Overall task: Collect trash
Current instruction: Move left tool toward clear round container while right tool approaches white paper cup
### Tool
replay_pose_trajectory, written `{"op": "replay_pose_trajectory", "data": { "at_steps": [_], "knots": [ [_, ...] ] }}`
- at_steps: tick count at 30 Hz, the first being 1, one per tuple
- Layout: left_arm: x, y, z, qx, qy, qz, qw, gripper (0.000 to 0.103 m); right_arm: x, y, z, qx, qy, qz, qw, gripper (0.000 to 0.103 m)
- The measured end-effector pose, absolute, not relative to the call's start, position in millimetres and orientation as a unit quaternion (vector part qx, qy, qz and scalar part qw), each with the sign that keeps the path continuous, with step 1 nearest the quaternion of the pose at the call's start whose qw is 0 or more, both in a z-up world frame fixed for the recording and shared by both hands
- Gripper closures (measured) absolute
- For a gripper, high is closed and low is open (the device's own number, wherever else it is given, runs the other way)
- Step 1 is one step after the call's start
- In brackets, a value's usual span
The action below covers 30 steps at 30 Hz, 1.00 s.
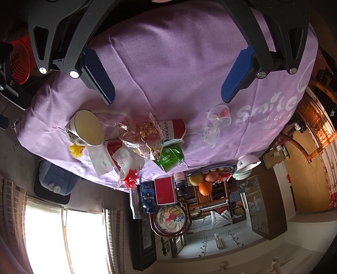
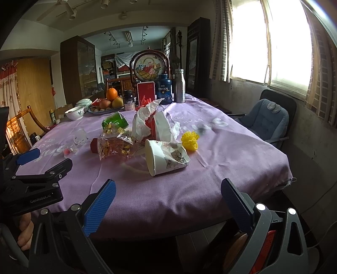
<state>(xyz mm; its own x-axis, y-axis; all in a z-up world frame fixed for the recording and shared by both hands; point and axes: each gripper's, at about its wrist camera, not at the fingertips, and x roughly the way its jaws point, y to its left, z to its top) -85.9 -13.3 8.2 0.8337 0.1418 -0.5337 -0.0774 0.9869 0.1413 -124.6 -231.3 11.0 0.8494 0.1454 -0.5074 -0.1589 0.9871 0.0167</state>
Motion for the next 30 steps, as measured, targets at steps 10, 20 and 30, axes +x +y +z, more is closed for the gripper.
{"op": "replay_pose_trajectory", "data": {
  "at_steps": [10, 20, 30],
  "knots": [
    [-85, -13, 6, 0.058, 0.287, 0.057, 0.955, 0.006, -120, -240, 14, -0.012, 0.266, 0.079, 0.961, 0.006],
    [-83, -15, 4, 0.061, 0.293, 0.057, 0.953, 0.006, -125, -239, 8, -0.005, 0.240, 0.064, 0.969, 0.006],
    [-72, 12, -3, 0.041, 0.315, 0.075, 0.945, 0.006, -127, -250, 4, 0.021, 0.244, 0.073, 0.967, 0.006]
  ]
}}
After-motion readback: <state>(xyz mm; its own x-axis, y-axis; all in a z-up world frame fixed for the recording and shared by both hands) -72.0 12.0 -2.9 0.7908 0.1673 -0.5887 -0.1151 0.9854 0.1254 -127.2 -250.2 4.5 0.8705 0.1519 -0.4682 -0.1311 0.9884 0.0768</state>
